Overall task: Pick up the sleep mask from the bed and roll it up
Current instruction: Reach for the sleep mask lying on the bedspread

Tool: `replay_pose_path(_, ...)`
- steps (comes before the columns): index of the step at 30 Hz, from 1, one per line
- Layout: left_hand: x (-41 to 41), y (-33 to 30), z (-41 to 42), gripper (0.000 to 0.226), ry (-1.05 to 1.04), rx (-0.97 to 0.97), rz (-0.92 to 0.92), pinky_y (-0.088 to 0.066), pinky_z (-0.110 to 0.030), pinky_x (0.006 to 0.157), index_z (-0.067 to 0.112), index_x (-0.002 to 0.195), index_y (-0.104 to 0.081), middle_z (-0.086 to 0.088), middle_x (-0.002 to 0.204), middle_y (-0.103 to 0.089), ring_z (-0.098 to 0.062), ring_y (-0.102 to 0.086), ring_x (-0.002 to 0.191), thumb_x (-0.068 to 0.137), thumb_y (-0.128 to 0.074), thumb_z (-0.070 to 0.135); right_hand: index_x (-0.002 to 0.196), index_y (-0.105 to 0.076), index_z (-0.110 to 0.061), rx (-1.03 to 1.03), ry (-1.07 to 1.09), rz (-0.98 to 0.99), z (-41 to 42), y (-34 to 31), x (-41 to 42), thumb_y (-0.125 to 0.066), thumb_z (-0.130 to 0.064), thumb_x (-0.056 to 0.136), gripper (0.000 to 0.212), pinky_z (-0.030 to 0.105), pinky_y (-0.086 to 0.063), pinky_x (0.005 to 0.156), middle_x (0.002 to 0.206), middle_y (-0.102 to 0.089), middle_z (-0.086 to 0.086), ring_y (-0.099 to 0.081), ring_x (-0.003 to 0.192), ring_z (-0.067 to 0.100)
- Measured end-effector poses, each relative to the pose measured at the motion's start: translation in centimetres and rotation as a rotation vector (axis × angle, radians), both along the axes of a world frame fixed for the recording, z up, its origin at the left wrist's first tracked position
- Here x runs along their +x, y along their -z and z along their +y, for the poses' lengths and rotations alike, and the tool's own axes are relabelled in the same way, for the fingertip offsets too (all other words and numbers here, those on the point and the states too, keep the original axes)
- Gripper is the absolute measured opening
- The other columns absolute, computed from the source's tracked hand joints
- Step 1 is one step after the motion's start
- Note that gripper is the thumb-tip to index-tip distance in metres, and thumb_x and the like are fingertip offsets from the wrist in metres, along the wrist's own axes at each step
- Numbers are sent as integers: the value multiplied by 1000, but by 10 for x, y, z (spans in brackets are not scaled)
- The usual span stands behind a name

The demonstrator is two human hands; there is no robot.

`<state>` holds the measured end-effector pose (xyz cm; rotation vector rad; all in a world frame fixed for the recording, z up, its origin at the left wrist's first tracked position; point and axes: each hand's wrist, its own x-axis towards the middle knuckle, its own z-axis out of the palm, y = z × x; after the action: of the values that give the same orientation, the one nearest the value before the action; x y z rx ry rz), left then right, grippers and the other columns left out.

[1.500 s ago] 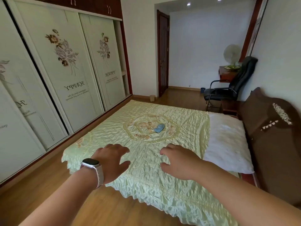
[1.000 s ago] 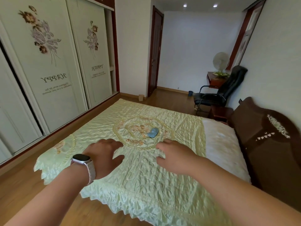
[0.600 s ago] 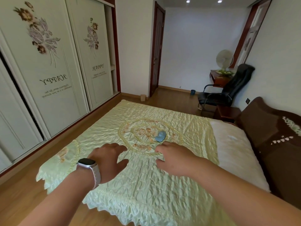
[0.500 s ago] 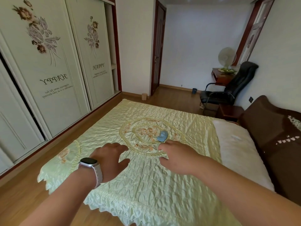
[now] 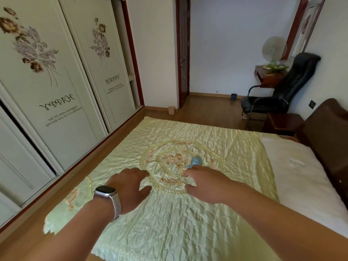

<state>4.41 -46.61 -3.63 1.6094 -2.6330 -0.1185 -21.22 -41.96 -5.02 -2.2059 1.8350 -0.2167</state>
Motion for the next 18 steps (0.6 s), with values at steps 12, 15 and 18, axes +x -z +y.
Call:
replay_pose_path(12,-74,3,-88,50,24,28,-67,-45,-38,94,36,134,-43,7,136,-54,-20,-49,122,88,-43,57,131,-45,-26,48,-19,-27,-87,19,-66,-44,-49,91,47,36,-44,75,131,-49,0,-53,99,19)
replay_pose_path(15,-88,4,-110,50,56,20,-37,-45,-38,95,35,134,-44,6,136,-54,-20,-49,123,88,-44,56,131,-45,-27,33,8,-32,-105,21,-75,-44,-49,91,45,34,-43,74,129,-50,-2,-53,96,18)
replay_pose_path(18,-95,15,-134,50,89,48,-45,-45,-38,94,34,134,-44,6,135,-54,-19,-50,121,89,-44,56,133,-44,-25,54,31,-44,-122,28,-79,-45,-46,92,46,38,-45,82,131,-51,-1,-55,106,21)
